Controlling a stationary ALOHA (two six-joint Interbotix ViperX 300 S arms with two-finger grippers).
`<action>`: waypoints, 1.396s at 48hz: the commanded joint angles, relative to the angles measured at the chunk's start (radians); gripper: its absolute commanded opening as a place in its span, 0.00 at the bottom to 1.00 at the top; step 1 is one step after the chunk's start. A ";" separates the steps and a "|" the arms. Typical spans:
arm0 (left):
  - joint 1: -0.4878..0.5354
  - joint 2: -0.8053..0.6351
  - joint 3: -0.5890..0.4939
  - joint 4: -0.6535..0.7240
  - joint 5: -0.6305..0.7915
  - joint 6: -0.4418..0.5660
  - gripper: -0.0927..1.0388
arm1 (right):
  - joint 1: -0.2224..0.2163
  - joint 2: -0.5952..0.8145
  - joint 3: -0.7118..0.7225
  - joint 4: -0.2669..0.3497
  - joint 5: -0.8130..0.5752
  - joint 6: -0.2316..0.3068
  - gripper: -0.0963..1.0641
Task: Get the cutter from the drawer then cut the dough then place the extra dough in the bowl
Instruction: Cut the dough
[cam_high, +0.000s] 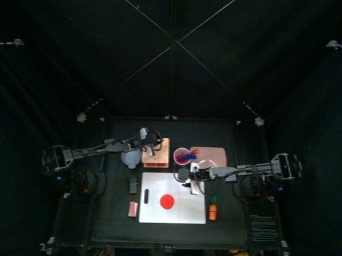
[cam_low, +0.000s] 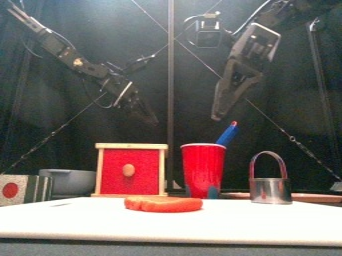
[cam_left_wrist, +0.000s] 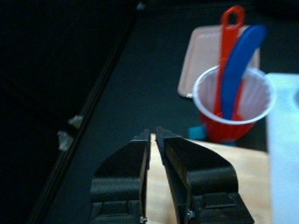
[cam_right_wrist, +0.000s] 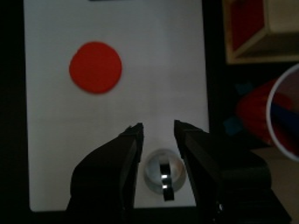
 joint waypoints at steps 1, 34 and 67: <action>-0.049 -0.058 0.067 -0.046 -0.138 0.003 0.59 | 0.003 -0.040 0.035 -0.005 -0.012 0.000 0.72; -0.086 -0.095 0.227 -0.129 -0.261 0.003 0.59 | 0.005 0.069 0.048 -0.083 -0.012 -0.011 0.65; -0.118 -0.207 0.310 -0.133 -0.264 0.005 0.59 | 0.117 0.230 -0.265 0.114 -0.015 0.005 0.50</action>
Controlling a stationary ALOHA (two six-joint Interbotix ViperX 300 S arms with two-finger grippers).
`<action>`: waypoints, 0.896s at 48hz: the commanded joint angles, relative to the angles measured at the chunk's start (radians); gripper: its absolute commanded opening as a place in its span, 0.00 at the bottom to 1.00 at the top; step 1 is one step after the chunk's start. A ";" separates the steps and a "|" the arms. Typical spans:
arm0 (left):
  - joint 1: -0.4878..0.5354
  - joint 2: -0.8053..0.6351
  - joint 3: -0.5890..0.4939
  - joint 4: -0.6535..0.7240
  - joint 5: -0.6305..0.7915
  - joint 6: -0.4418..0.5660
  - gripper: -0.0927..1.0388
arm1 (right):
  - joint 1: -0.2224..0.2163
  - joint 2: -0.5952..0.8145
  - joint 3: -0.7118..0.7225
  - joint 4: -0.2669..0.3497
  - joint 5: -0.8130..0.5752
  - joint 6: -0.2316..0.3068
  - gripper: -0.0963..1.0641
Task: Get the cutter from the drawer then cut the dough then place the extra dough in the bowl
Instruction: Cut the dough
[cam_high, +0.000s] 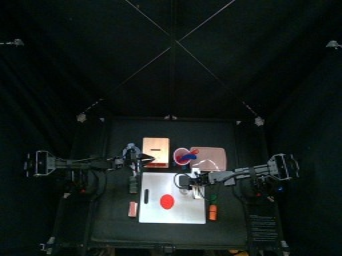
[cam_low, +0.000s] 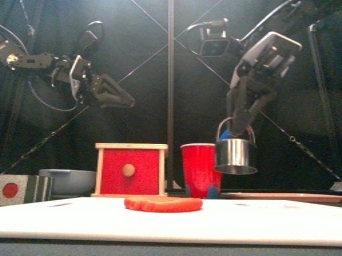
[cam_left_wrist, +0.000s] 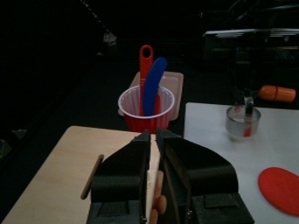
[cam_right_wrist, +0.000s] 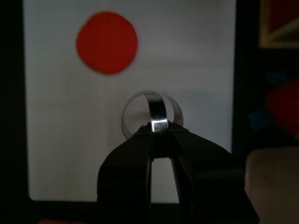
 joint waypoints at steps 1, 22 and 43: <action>-0.003 -0.032 0.011 0.000 -0.009 0.002 0.59 | 0.020 0.057 -0.087 0.018 -0.003 0.002 0.50; -0.018 -0.043 0.054 -0.043 -0.009 -0.002 0.59 | 0.035 0.233 -0.262 -0.069 0.043 0.003 0.50; -0.017 -0.032 0.061 -0.044 -0.009 -0.003 0.59 | 0.057 0.265 -0.305 -0.083 0.071 0.003 0.50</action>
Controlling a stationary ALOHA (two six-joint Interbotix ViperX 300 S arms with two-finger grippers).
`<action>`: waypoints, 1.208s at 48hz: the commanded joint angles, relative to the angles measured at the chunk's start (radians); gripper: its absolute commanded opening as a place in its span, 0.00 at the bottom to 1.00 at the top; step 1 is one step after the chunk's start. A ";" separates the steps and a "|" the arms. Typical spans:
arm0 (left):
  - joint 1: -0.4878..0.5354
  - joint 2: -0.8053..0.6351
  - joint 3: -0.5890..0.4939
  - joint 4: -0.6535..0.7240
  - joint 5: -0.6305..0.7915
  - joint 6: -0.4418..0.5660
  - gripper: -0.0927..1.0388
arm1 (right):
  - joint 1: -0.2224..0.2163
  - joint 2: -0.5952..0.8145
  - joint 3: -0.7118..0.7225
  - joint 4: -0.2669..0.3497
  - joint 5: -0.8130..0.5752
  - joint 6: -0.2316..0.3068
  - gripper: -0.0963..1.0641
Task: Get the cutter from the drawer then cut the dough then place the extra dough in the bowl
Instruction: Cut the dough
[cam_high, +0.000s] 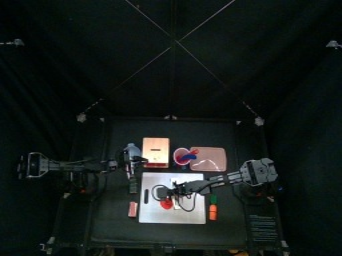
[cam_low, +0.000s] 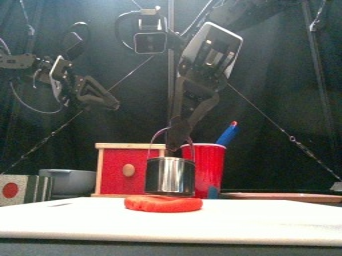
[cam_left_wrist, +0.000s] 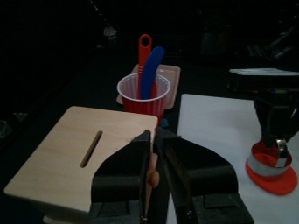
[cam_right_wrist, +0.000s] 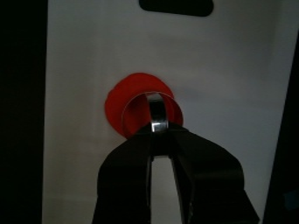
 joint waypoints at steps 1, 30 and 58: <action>-0.003 0.008 -0.009 -0.005 -0.009 0.000 0.59 | 0.005 -0.020 -0.031 0.000 -0.005 0.002 0.50; -0.002 0.034 -0.006 -0.014 -0.009 0.000 0.59 | 0.011 0.014 -0.046 -0.020 -0.008 0.002 0.50; -0.003 0.034 -0.005 -0.032 -0.003 0.002 0.59 | 0.028 -0.026 -0.040 -0.077 -0.044 0.058 0.72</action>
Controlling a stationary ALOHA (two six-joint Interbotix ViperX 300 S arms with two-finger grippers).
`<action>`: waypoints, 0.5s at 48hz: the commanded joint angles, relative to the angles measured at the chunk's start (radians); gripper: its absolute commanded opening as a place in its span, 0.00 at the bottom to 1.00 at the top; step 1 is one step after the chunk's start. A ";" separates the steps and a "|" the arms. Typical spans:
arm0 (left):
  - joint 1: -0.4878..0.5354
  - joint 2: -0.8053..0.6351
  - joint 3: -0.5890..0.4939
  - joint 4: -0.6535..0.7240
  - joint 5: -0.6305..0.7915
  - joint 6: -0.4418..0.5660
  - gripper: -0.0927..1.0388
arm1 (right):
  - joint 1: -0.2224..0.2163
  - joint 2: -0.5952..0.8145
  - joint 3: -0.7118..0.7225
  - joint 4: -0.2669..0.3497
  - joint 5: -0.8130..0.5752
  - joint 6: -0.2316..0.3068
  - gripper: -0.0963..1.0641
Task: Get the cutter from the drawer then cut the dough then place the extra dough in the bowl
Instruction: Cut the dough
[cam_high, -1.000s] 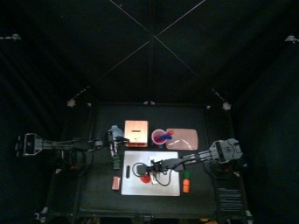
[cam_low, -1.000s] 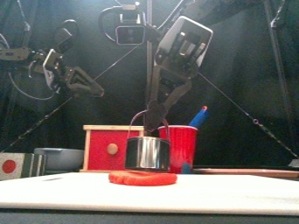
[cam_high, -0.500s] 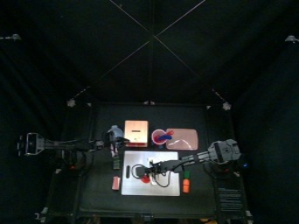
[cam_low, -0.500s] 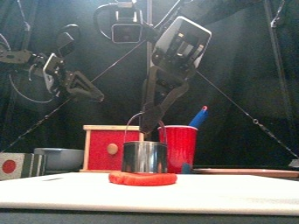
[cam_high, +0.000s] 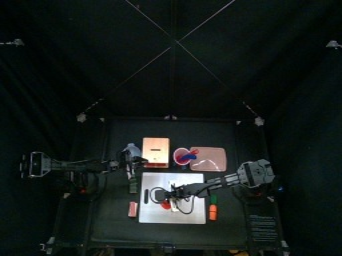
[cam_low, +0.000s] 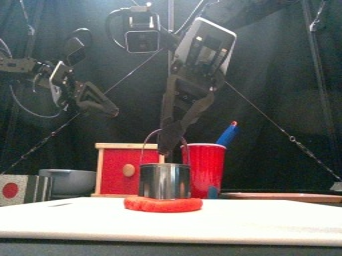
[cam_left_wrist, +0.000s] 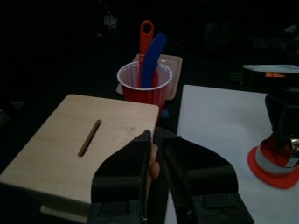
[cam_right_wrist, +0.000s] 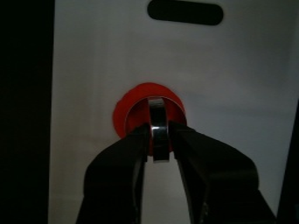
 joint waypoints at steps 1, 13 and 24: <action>-0.002 0.000 -0.009 -0.002 -0.003 0.002 0.59 | 0.003 -0.067 -0.009 -0.015 -0.043 -0.002 0.72; -0.015 -0.002 -0.011 -0.051 -0.031 -0.002 0.60 | 0.003 -0.153 0.118 -0.072 -0.275 -0.008 0.72; -0.169 0.012 0.002 -0.061 -0.183 0.005 0.63 | -0.029 -0.285 0.377 -0.167 -0.643 -0.023 0.72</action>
